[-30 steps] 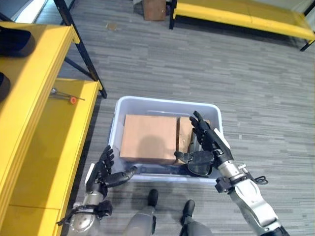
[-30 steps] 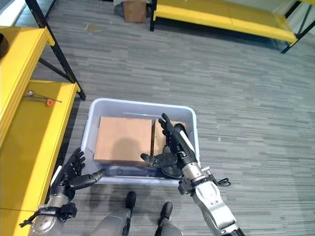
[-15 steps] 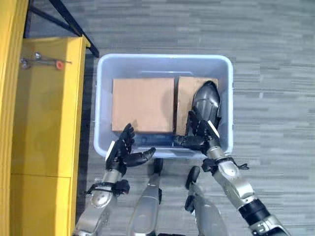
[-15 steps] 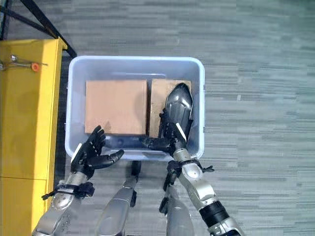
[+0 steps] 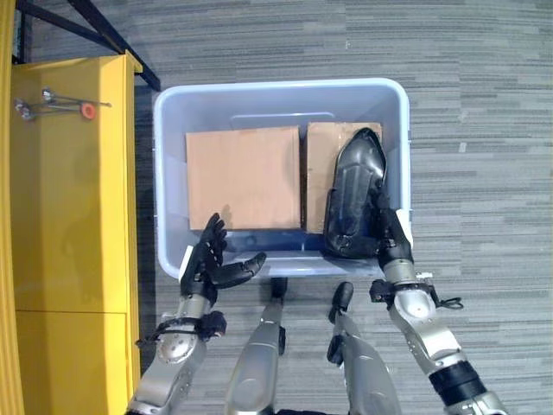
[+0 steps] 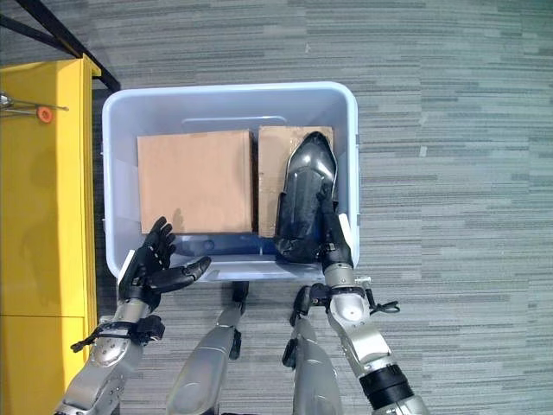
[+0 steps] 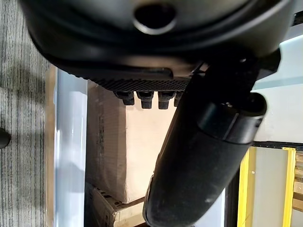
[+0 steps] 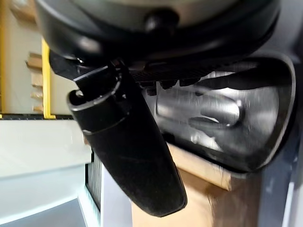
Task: Move parts from the plastic box to the shelf.
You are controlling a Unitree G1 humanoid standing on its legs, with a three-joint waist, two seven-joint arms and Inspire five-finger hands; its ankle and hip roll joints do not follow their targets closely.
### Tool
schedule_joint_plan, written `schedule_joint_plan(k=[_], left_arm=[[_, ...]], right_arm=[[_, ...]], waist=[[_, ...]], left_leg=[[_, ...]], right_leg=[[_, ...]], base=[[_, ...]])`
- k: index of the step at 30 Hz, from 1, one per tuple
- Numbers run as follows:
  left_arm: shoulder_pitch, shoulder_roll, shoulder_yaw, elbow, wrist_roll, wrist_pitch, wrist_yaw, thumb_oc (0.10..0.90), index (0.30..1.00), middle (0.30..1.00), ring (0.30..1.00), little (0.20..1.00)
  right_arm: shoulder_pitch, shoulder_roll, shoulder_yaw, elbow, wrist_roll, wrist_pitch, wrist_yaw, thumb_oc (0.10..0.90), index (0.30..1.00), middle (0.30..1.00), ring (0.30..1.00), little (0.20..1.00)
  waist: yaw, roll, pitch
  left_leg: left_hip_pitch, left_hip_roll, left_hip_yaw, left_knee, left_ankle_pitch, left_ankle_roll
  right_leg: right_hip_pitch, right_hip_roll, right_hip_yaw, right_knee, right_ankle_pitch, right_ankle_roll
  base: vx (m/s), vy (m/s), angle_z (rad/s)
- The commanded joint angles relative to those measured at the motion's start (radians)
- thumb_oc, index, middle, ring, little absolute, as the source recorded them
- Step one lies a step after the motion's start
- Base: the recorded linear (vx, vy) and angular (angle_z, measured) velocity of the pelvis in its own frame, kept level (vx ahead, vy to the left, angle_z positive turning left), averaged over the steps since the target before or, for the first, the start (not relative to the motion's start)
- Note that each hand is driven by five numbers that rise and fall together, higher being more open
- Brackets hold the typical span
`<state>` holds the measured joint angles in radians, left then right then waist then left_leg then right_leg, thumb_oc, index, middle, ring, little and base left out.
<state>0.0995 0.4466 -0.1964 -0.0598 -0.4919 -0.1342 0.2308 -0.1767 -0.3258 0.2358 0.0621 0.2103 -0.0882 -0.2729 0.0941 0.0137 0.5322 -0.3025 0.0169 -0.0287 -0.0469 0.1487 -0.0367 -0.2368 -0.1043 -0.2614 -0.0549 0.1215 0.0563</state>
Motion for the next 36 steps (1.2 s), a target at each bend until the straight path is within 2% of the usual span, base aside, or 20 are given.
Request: schedule_joint_plan(k=[1, 7, 10, 13, 21, 31, 36], left_arm=[[0.040, 0.008, 0.032, -0.120, 0.027, -0.105, 0.014, 0.900, 1.000, 1.000, 1.000, 1.000], [0.048, 0.018, 0.027, -0.130, 0.024, -0.114, 0.014, 0.900, 1.000, 1.000, 1.000, 1.000], [0.046, 0.018, 0.021, -0.128, 0.014, -0.114, 0.016, 0.900, 1.000, 1.000, 1.000, 1.000], [0.040, 0.016, 0.013, -0.119, -0.003, -0.107, 0.011, 0.900, 1.000, 1.000, 1.000, 1.000], [0.032, 0.008, -0.010, -0.102, -0.028, -0.096, 0.007, 0.900, 1.000, 1.000, 1.000, 1.000], [0.009, -0.004, -0.034, -0.084, -0.040, -0.095, 0.010, 0.900, 1.000, 1.000, 1.000, 1.000], [-0.008, -0.005, -0.053, -0.078, -0.042, -0.091, 0.006, 0.900, 1.000, 1.000, 1.000, 1.000]], right_arm=[[-0.016, -0.026, -0.005, -0.188, -0.051, -0.125, -0.011, 0.900, 1.000, 1.000, 1.000, 1.000], [-0.013, -0.022, -0.002, -0.161, 0.001, -0.132, -0.005, 0.900, 1.000, 1.000, 1.000, 1.000], [-0.047, 0.007, 0.013, -0.078, 0.101, -0.133, -0.001, 0.900, 1.000, 1.000, 1.000, 1.000], [-0.107, 0.057, 0.035, 0.049, 0.273, -0.137, 0.018, 0.900, 1.000, 1.000, 1.000, 1.000], [-0.193, 0.127, 0.073, 0.228, 0.483, -0.143, 0.045, 0.900, 1.000, 1.000, 1.000, 1.000], [-0.255, 0.199, 0.083, 0.384, 0.607, -0.141, 0.055, 0.900, 1.000, 1.000, 1.000, 1.000], [-0.287, 0.231, 0.111, 0.398, 0.694, -0.142, 0.085, 0.900, 1.000, 1.000, 1.000, 1.000]], waist=[[-0.020, -0.030, -0.035], [-0.028, -0.032, -0.025], [-0.024, -0.028, -0.019], [-0.012, -0.020, -0.012], [0.014, -0.008, -0.012], [0.040, 0.007, -0.012], [0.057, 0.009, -0.012]], left_leg=[[0.025, 0.048, 0.008, 0.047, -0.053, -0.006], [0.025, 0.048, 0.017, 0.042, -0.053, -0.004], [0.022, 0.047, 0.018, 0.041, -0.051, -0.006], [0.018, 0.045, 0.019, 0.035, -0.046, -0.007], [-0.021, 0.040, 0.008, 0.022, -0.035, -0.007], [-0.047, 0.030, -0.007, 0.023, -0.034, -0.003], [-0.047, 0.028, -0.013, 0.024, -0.038, -0.003]], right_leg=[[-0.019, -0.111, 0.029, 0.089, -0.003, 0.079], [-0.027, -0.109, 0.043, 0.086, -0.001, 0.079], [-0.032, -0.109, 0.044, 0.085, 0.000, 0.079], [-0.039, -0.110, 0.041, 0.086, 0.002, 0.077], [-0.076, -0.112, 0.028, 0.093, 0.004, 0.077], [-0.089, -0.120, 0.011, 0.093, 0.005, 0.080], [-0.081, -0.121, 0.007, 0.094, 0.001, 0.080]], base=[[0.00, 0.000, 0.00], [-0.01, 0.003, -0.04], [0.00, 0.000, 0.00], [0.00, 0.000, 0.00], [0.00, 0.000, 0.01], [0.00, 0.000, 0.00], [0.00, 0.003, 0.01]])
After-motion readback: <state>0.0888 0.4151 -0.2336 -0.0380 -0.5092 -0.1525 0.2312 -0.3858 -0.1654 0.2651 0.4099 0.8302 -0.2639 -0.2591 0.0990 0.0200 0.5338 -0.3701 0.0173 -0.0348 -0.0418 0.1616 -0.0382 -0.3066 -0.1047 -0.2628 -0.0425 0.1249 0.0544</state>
